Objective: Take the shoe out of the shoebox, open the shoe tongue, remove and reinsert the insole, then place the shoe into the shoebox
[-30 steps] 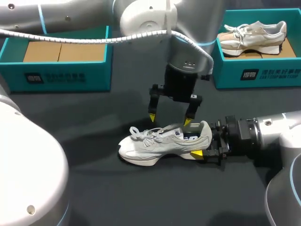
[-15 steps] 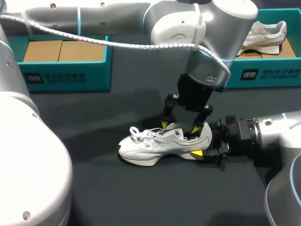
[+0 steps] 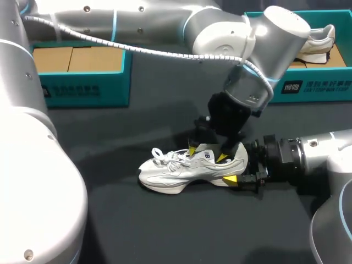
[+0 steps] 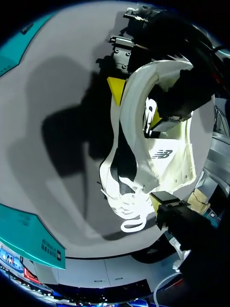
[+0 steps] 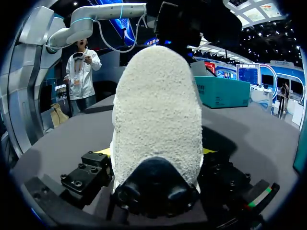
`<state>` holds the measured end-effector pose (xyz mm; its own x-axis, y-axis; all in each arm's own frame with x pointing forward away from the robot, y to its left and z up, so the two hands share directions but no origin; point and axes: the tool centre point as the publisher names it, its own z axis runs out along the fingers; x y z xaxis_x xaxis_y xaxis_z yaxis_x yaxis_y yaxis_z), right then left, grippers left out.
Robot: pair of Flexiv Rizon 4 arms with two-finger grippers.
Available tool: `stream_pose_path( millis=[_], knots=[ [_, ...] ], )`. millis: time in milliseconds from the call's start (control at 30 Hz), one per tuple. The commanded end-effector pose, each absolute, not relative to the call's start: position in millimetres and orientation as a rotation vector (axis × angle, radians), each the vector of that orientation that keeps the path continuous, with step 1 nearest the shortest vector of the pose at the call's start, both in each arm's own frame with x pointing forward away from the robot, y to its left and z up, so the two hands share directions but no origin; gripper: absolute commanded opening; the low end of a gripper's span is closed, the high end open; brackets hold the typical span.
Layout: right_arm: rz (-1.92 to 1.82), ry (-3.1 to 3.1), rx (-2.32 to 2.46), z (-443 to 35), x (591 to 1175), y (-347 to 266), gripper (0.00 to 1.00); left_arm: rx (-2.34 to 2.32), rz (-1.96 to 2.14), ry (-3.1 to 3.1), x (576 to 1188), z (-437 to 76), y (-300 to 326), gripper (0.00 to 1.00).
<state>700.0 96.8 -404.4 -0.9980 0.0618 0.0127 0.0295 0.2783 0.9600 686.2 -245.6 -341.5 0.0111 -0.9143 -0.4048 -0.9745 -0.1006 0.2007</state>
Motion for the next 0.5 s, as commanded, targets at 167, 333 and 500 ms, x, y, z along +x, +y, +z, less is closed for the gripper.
stream_pose_path(
  millis=[167, 333, 500],
  knots=[
    [1.862, 2.495, 0.09, -402, 699, 97, 0.0, -2.097, 0.738, 1.977, 685, -345, -239, 0.74],
    [1.862, 2.495, 0.09, -402, 699, 97, 0.0, -2.083, 0.765, 1.972, 683, -346, -235, 0.61],
    [1.862, 2.495, 0.09, -402, 699, 97, 0.0, -2.08, 0.769, 1.975, 683, -339, -232, 0.47]
  ],
)
